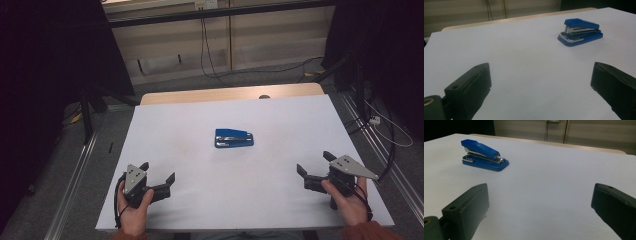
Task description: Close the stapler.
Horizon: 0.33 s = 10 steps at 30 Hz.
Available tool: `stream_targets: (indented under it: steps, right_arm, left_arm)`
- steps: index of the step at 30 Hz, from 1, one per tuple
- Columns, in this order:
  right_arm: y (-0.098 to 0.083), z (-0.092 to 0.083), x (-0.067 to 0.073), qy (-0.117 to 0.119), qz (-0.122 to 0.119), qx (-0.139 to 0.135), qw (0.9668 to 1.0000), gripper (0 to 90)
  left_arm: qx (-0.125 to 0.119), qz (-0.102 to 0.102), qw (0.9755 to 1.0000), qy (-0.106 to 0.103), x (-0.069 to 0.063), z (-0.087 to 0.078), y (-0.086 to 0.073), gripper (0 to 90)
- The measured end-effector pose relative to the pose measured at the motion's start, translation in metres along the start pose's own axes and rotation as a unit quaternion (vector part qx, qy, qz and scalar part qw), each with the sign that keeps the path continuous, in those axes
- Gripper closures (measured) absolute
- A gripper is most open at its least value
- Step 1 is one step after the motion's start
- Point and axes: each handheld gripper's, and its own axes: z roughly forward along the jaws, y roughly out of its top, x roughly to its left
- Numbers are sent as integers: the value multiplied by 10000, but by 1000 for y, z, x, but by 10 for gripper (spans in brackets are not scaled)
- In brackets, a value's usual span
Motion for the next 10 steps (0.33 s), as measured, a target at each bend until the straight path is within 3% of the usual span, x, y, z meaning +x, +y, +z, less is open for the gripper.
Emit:
stream_targets:
  steps: [10]
  right_arm:
    - [-1, 3, 1, 71, 42, 76, 9999, 12]
  left_arm:
    - [70, -10, 9999, -104, -2, 6, 1, 33]
